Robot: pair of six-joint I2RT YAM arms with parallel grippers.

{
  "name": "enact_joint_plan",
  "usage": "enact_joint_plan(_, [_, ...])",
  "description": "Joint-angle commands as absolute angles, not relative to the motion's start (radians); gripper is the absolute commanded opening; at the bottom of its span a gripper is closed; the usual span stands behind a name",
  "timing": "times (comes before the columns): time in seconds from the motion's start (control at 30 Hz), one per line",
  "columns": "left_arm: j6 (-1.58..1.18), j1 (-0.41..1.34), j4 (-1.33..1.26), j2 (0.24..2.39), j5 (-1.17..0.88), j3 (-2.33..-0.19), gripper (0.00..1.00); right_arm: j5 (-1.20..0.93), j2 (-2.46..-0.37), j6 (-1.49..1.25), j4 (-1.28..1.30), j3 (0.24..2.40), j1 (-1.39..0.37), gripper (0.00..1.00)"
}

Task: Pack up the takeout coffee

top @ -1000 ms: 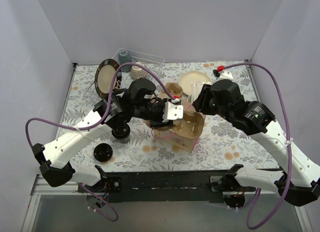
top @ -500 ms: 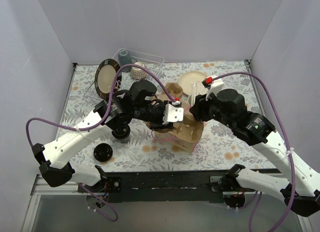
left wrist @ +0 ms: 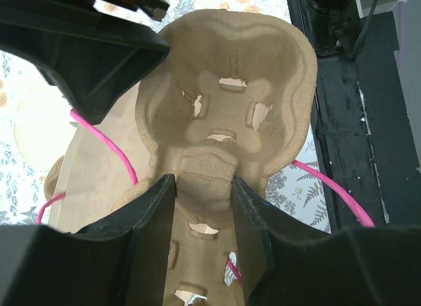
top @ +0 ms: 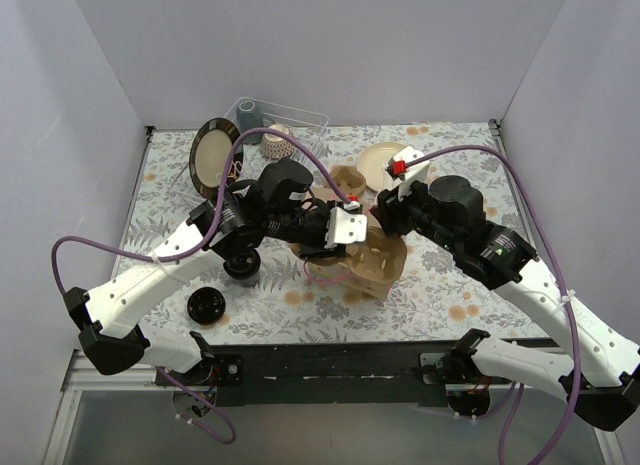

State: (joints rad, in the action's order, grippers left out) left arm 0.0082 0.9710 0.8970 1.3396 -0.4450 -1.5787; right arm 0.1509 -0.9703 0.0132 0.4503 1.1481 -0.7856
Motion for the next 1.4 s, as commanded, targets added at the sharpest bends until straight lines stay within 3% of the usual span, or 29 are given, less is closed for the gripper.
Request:
enact_joint_plan(0.0, [0.021,0.974,0.891,1.316,-0.449,-1.582,0.0,0.193,-0.973,0.029,0.315,1.167,-0.785,0.52])
enact_joint_plan(0.47, [0.032,0.976,0.89,1.327,-0.425,-1.591,0.0,0.25,-1.068,-0.277,0.321,1.236,-0.785,0.5])
enact_joint_plan(0.8, [0.034,0.976,0.9,1.318,-0.385,-1.591,0.0,0.503,-1.072,-0.482,0.451,1.275,-0.784,0.5])
enact_joint_plan(1.37, [0.133,0.976,0.83,1.416,-0.227,-1.666,0.0,0.414,-1.009,-0.532,0.554,1.345,-0.782,0.5])
